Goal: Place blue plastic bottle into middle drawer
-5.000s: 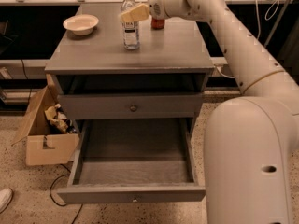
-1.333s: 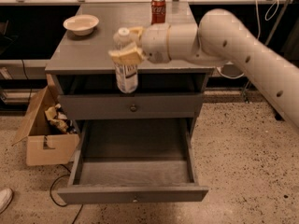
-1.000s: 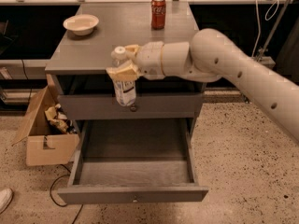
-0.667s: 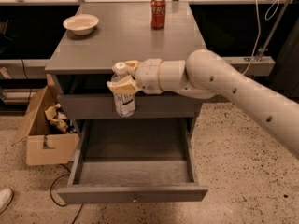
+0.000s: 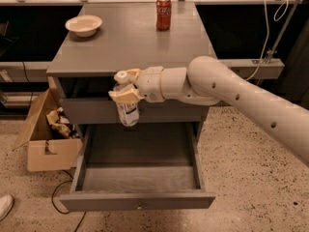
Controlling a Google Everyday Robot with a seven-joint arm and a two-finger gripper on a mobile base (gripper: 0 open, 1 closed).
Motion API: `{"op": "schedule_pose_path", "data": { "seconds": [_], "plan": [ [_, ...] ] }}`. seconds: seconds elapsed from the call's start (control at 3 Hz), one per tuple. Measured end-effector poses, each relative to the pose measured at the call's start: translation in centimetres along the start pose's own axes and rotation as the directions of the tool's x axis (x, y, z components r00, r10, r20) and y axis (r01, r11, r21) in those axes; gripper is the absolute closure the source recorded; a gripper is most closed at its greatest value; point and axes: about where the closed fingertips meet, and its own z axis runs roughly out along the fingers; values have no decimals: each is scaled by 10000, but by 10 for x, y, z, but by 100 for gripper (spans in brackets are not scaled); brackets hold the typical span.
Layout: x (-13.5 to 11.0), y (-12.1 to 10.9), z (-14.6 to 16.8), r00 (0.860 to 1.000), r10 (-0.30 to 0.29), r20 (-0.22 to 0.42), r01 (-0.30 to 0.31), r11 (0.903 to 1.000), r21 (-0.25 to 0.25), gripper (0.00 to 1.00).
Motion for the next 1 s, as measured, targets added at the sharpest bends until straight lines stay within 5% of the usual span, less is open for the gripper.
{"op": "schedule_pose_path", "data": {
  "seconds": [0.33,1.0],
  "plan": [
    [65,27,1,9957,640,-669,-612,9972,427,100],
    [171,53,-2,9852,1503,-822,-1342,9754,1747,100]
  ]
}}
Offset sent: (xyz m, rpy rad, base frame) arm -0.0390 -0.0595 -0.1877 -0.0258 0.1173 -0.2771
